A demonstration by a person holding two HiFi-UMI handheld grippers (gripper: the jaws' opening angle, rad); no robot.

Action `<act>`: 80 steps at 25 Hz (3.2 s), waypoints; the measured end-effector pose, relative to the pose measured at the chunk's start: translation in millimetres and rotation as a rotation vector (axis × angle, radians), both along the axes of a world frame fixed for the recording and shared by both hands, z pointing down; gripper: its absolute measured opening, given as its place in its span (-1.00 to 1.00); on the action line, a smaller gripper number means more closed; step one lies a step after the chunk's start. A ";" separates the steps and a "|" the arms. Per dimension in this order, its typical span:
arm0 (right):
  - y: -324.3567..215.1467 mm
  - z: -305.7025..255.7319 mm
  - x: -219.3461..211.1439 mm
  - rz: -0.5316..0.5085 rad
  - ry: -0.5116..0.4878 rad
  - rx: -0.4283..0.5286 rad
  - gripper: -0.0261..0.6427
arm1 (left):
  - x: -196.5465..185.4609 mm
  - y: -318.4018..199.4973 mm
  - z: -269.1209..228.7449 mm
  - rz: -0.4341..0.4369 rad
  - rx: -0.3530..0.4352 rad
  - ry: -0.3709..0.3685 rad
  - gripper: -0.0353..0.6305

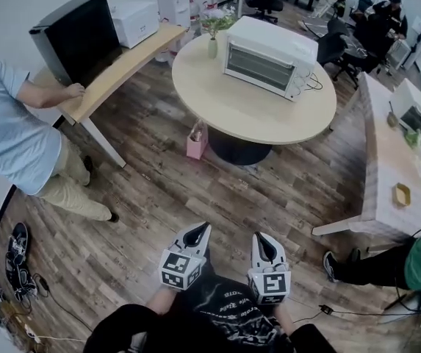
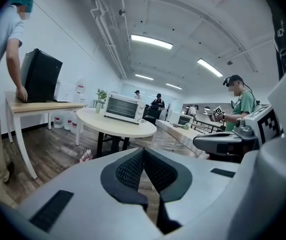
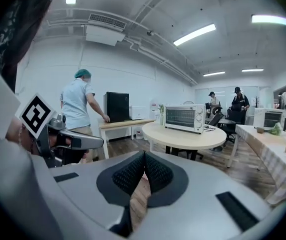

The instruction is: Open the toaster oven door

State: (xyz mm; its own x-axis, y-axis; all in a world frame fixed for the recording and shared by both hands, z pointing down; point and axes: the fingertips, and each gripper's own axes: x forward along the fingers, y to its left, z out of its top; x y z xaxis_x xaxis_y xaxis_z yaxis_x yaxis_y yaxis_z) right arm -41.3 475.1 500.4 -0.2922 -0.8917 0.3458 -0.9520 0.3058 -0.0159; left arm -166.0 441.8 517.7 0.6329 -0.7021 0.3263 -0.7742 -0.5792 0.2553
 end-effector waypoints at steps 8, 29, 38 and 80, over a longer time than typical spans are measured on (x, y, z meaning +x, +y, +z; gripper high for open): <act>-117.5 -3.0 -18.9 0.088 -0.010 -0.010 -0.90 | -19.0 -128.5 -8.0 0.078 -0.004 0.021 -0.84; -276.7 11.3 -56.7 0.097 -0.032 -0.005 -0.90 | -67.4 -269.0 16.1 0.069 -0.067 0.055 -0.83; -394.9 8.8 -11.1 0.029 -0.054 0.009 -0.90 | -28.2 -362.1 14.4 0.004 -0.063 0.021 -0.83; -637.9 -26.9 198.4 0.099 -0.453 -0.014 -0.61 | 169.2 -601.6 7.3 0.006 -0.011 -0.055 -0.84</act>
